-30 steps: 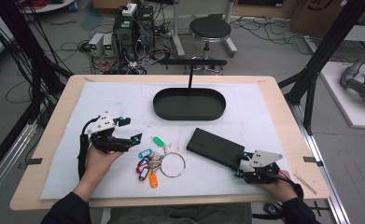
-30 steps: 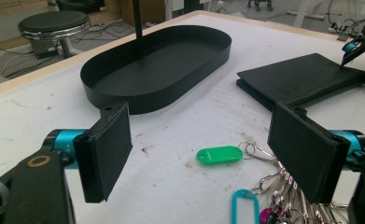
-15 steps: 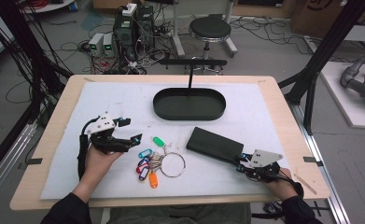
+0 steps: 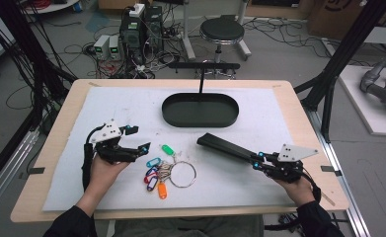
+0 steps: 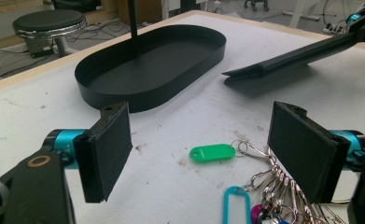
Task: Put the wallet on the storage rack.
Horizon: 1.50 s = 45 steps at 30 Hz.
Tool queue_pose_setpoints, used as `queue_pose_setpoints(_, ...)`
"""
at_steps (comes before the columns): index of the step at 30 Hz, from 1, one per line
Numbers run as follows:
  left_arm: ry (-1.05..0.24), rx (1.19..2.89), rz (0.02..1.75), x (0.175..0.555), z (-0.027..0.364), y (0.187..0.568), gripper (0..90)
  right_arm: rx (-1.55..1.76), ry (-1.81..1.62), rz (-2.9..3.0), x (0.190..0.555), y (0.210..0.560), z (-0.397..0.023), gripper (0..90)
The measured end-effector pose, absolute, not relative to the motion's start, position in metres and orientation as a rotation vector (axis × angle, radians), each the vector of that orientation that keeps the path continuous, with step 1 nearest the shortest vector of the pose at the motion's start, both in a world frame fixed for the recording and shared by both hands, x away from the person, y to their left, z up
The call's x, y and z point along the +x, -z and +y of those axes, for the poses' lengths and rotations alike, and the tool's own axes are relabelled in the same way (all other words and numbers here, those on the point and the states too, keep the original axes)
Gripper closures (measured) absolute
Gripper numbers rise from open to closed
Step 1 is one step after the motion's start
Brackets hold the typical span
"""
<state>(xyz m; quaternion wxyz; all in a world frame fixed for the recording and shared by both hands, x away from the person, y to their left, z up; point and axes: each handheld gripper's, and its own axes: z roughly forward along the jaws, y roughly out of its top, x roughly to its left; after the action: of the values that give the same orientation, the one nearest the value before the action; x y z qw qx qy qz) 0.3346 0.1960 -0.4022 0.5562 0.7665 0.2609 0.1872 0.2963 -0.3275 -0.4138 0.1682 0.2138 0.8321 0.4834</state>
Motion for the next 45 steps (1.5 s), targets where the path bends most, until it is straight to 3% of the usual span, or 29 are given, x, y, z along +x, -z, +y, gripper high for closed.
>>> queue_pose_setpoints(17, -0.384, 1.831, 0.498, 0.345, 0.146, 0.392, 24.1, 0.804, -1.584, 2.311, 0.318, 0.408, -0.341, 80.6)
queue_pose_setpoints(25, -0.239, 1.954, 0.525, 0.371, 0.096, 0.404, 26.8, 0.87, -1.572, 2.306, 0.325, 0.41, -0.344, 79.8)
queue_pose_setpoints(34, -0.236, 1.884, 0.497, 0.391, 0.067, 0.405, 26.9, 0.91, -1.592, 2.302, 0.328, 0.41, -0.346, 78.5)
queue_pose_setpoints(45, -0.199, 1.916, 0.461, 0.417, 0.04, 0.419, 30.1, 0.917, -1.609, 2.32, 0.332, 0.41, -0.348, 75.6)
